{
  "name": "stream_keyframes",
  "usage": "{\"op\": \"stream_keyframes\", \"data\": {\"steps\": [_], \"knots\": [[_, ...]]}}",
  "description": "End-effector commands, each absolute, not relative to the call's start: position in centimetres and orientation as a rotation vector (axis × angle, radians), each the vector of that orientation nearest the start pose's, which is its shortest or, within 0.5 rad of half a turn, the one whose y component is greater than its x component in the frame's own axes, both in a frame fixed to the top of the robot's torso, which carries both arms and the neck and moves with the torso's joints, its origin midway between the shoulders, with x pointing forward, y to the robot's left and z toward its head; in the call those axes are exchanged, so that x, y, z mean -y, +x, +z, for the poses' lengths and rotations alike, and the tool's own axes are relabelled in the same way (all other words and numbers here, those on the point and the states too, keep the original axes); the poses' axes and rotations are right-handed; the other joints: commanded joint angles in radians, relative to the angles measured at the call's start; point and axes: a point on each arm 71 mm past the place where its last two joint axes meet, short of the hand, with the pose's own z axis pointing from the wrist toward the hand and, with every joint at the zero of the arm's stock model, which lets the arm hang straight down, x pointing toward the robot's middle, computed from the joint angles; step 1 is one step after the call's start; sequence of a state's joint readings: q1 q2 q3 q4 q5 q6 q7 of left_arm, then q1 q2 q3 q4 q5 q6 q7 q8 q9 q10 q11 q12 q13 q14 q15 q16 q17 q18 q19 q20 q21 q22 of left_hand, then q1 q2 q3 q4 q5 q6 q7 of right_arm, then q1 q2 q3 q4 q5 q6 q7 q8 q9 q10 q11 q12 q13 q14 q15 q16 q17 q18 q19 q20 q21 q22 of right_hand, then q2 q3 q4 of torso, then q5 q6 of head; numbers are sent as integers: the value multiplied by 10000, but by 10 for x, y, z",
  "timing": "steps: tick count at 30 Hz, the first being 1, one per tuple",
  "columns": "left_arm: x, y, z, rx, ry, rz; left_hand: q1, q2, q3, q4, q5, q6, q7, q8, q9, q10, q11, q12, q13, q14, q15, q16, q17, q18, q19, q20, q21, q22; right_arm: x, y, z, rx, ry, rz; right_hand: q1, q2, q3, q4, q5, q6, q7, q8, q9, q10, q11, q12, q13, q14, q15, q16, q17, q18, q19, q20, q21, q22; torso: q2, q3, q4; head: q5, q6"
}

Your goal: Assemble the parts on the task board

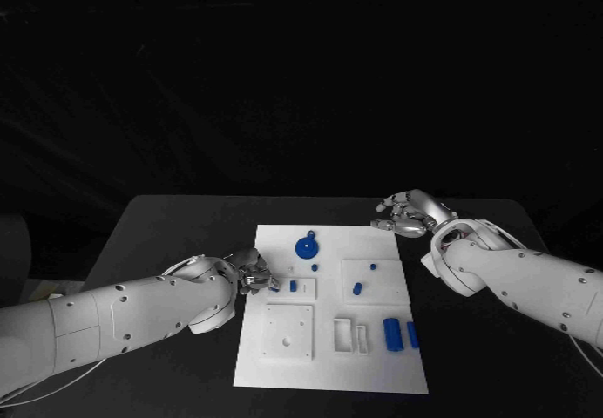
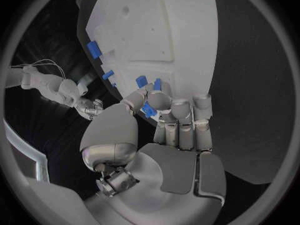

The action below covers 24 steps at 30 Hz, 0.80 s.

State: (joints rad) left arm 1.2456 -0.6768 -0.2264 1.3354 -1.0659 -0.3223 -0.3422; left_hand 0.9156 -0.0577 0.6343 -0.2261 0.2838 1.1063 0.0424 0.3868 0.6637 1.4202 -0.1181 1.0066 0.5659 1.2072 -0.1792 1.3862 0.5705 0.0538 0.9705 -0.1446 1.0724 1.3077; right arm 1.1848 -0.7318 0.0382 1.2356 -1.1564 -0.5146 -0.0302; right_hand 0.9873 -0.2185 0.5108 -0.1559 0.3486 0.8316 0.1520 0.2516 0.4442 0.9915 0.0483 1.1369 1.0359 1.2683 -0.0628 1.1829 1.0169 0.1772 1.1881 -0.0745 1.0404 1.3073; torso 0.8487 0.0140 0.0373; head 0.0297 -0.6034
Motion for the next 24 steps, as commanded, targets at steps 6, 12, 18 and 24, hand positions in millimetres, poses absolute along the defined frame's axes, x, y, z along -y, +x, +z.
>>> {"op": "stream_keyframes", "data": {"steps": [6, 12, 18, 24], "knots": [[-195, 505, -250, -19073, -2940, -4878, -24, 142, 101, -40, -72, 1277, -592, 58, 8, -86, -99, 56, -4, 285, -346, 67, 6, 40, 65, -1293, 71, 169, 242, 544, -174, -14772, 2718, 6637, -100, 16, -44, 43, 40, -7, 87, 48, -10, -68, -18, 57, -17, 0, -18, -45, -12, 846, 18, -52, -67, 155, -4, 11, 5, 15, 4], [-193, 504, -249, -18801, -2551, -4885, -23, 142, 106, -40, -83, 1275, -593, 60, 8, -87, -100, 59, -5, 285, -348, 67, 5, 42, 67, -1294, 74, 168, 243, 544, -174, -14776, 2724, 6625, -103, 17, -47, 44, 44, -7, 86, 48, -11, -69, -18, 58, -20, 0, -18, -45, -12, 846, 18, -52, -68, 155, -3, 11, 9, 19, -13], [-192, 504, -249, -18861, -2531, -4899, -24, 138, 111, -37, -91, 1275, -594, 63, 9, -88, -100, 62, -7, 287, -351, 67, 4, 43, 70, -1295, 76, 168, 242, 544, -174, -14782, 2721, 6630, -107, 19, -51, 45, 48, -6, 86, 50, -11, -69, -18, 60, -23, 1, -18, -45, -12, 846, 19, -52, -69, 156, 1, 12, -10, 29, -5], [-191, 504, -252, -18915, -2526, -4883, -27, 136, 116, -33, -97, 1273, -594, 65, 9, -89, -101, 66, -8, 288, -353, 68, 2, 44, 72, -1295, 79, 167, 242, 544, -174, -14788, 2723, 6628, -109, 22, -55, 45, 51, -4, 85, 51, -11, -68, -19, 63, -25, 3, -19, -45, -12, 846, 20, -53, -69, 156, 7, 14, -19, 30, -11]]}}
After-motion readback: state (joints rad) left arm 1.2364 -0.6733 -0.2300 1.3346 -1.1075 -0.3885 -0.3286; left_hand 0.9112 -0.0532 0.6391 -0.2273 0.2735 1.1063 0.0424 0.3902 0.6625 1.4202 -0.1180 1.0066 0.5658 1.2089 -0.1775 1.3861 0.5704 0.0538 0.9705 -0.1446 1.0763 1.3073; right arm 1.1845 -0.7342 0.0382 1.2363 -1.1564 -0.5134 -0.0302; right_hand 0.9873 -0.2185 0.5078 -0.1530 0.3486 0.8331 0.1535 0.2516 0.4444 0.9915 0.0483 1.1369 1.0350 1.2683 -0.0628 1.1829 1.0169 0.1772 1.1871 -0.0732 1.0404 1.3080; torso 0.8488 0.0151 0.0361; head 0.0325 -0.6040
